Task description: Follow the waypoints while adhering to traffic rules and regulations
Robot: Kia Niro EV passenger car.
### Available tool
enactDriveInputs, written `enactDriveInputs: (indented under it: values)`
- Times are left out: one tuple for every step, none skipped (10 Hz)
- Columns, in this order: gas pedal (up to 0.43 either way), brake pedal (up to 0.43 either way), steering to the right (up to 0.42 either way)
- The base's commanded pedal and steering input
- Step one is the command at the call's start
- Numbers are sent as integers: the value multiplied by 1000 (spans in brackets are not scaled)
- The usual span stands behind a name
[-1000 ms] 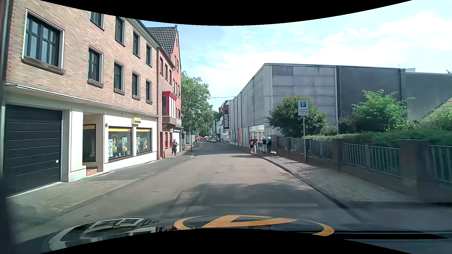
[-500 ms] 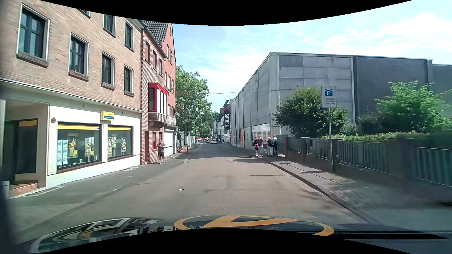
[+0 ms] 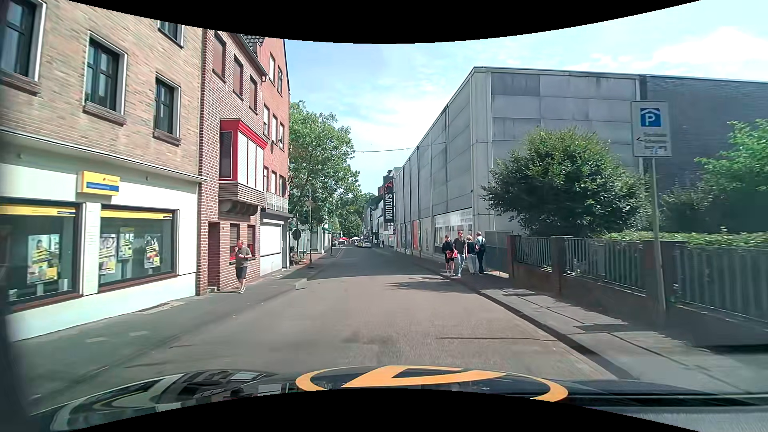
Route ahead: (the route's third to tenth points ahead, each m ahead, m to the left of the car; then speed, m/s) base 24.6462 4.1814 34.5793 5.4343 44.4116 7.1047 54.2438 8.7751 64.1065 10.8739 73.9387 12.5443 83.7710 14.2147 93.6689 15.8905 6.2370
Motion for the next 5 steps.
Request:
enactDriveInputs:
  values:
    - [0,24,-17]
    - [0,24,-17]
    - [0,24,-18]
    - [0,24,-20]
    - [0,24,-21]
